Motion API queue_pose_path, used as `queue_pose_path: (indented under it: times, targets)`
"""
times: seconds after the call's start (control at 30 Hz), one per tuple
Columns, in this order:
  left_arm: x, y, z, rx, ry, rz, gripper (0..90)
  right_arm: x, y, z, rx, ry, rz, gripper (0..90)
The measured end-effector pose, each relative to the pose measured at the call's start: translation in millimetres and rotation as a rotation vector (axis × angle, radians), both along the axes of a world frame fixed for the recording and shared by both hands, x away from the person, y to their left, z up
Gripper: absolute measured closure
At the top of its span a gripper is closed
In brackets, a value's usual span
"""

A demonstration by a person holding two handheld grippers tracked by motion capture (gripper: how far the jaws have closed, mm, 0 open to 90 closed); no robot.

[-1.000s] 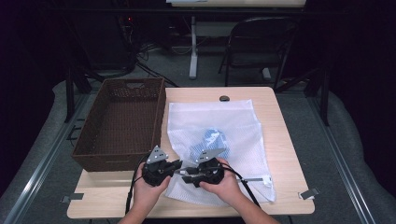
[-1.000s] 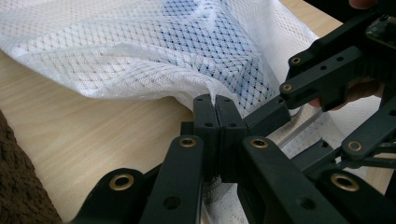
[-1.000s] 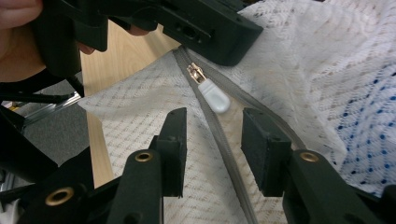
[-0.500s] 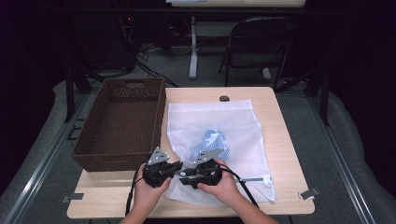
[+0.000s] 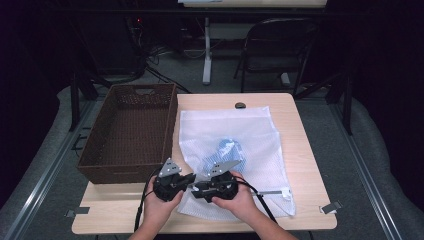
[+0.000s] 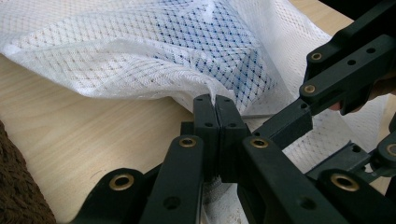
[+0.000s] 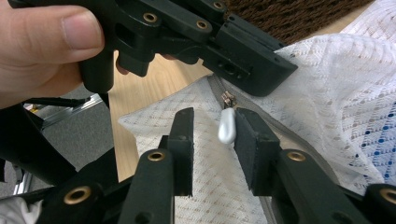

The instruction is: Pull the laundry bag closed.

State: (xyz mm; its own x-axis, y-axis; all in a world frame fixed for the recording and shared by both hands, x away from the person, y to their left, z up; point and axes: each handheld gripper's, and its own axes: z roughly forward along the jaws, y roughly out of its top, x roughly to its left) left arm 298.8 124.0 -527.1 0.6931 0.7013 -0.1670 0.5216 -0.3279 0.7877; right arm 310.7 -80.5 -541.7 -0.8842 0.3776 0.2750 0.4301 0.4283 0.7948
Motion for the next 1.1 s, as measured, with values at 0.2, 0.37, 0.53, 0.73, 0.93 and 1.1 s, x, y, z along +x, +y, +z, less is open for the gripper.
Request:
queue_pose_path:
  times: [0.2, 0.37, 0.53, 0.73, 0.93, 1.1]
  targets:
    - [-0.8, -0.4, 0.4, -0.003, 0.0, -0.003, 89.3, -0.1, 1.0, -2.2, -0.009, 0.01, 0.001, 76.4]
    - [-1.9, -1.4, 0.0, 0.005, -0.002, -0.01, 89.3, 1.8, -0.1, -3.2, -0.005, 0.031, -0.023, 75.9]
    - [-2.5, -2.6, -0.3, 0.005, -0.004, -0.009, 89.3, 5.7, -3.3, -4.0, 0.006, 0.072, -0.036, 81.6]
    - [-2.9, -2.5, 0.1, -0.002, -0.003, -0.008, 89.3, 6.2, -2.8, -5.0, 0.006, 0.079, -0.031, 82.4]
    - [-3.8, -2.8, 0.5, 0.0, -0.006, -0.013, 89.2, 6.4, -1.0, -7.1, 0.001, 0.084, -0.028, 82.9]
    - [-3.8, -2.9, 0.5, 0.002, -0.008, -0.015, 89.2, 5.7, 0.4, -7.8, -0.01, 0.077, -0.024, 84.0]
